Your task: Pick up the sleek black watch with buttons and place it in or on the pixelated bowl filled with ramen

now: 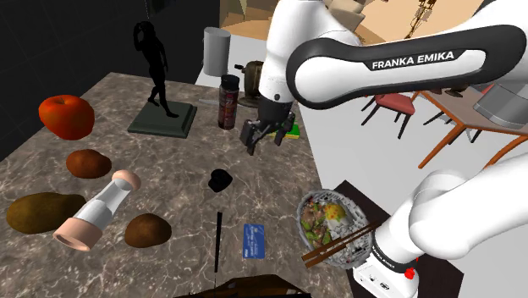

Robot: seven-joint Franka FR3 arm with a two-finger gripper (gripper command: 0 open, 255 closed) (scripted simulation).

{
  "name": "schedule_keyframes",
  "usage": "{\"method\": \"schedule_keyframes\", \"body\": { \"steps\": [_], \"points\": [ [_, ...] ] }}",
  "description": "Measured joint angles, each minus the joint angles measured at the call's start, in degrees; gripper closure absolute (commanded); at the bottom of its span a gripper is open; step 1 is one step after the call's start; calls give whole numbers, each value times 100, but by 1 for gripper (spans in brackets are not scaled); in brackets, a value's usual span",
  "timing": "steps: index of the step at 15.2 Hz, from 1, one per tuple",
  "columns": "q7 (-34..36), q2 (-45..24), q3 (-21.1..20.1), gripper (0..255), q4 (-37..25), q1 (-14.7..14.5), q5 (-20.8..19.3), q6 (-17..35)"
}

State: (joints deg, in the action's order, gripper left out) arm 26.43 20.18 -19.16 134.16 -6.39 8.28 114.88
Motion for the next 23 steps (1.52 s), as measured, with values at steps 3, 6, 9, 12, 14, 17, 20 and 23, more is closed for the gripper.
{"method": "schedule_keyframes", "body": {
  "steps": [3, 6, 9, 12, 14, 17, 20, 23],
  "points": [
    [360, -543, -269, 0, -225, -31, -127, 330],
    [761, -1149, -514, 0, -486, -64, -352, 661],
    [1238, -1852, -723, 0, -851, -133, -699, 955],
    [1484, -2206, -788, 0, -975, -192, -901, 1151],
    [1533, -2326, -787, 0, -933, -199, -972, 1300],
    [1607, -2496, -781, 0, -877, -213, -1077, 1506],
    [1636, -2567, -774, 0, -833, -217, -1122, 1613],
    [1644, -2574, -776, 0, -827, -220, -1127, 1627]
  ]
}}
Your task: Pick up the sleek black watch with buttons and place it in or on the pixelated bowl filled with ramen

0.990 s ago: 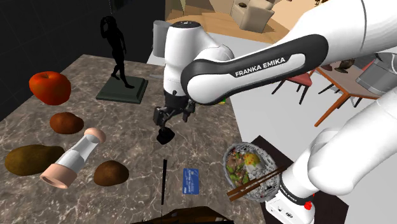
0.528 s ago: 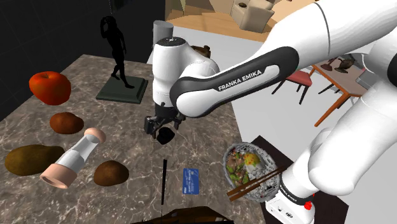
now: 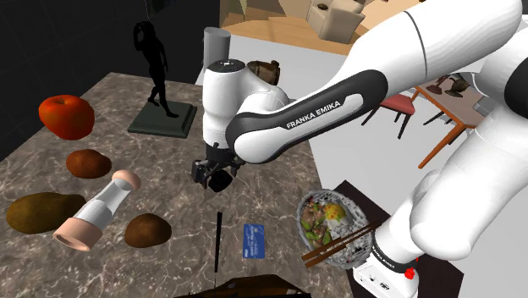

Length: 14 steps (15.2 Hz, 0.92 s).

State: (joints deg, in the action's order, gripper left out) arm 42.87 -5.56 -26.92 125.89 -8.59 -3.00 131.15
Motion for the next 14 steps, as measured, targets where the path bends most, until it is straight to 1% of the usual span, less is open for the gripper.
{"method": "schedule_keyframes", "body": {
  "steps": [1, 2, 12, 14],
  "points": [
    [0, 0, 0, 0, 1, 0, 0, 1],
    [0, 0, 0, 255, 1, 0, 0, 1],
    [0, 0, 0, 255, 1, 0, 0, 1],
    [-22, 66, -8, 255, -20, 3, 42, -78]
  ]
}}
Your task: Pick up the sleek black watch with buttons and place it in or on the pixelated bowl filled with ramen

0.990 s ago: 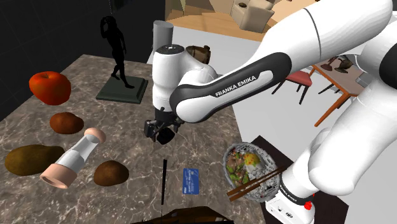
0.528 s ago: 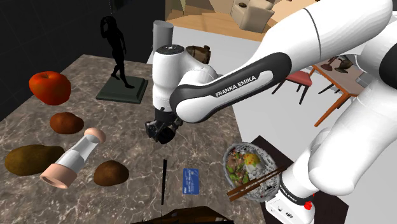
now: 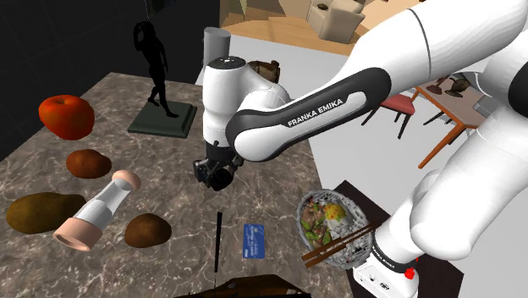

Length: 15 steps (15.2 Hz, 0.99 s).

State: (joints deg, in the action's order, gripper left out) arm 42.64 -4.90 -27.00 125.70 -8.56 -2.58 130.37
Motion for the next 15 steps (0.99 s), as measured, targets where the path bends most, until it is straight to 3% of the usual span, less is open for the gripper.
{"method": "schedule_keyframes", "body": {
  "steps": [15],
  "points": [
    [-250, 595, 5, 255, -570, 46, 340, -1095]
  ]
}}
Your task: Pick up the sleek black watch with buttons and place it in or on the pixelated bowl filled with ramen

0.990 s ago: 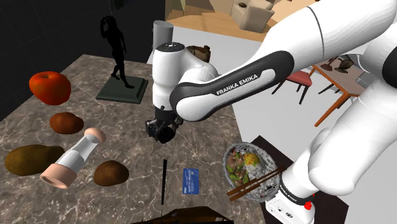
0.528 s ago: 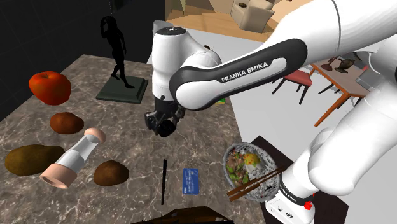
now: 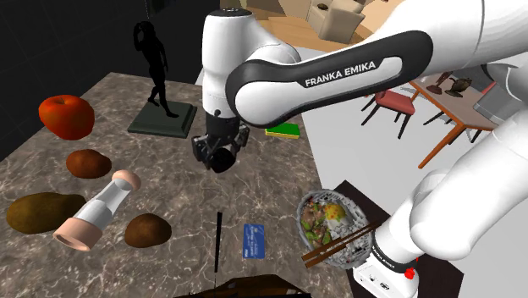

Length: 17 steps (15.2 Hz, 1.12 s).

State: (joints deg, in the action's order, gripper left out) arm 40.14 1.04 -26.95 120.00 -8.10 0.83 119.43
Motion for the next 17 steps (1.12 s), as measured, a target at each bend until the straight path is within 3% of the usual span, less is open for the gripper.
{"method": "schedule_keyframes", "body": {
  "steps": [15, 17],
  "points": [
    [-86, 274, 38, 255, -890, 22, 123, -1137],
    [-123, 431, 51, 255, -791, 21, 194, -1181]
  ]
}}
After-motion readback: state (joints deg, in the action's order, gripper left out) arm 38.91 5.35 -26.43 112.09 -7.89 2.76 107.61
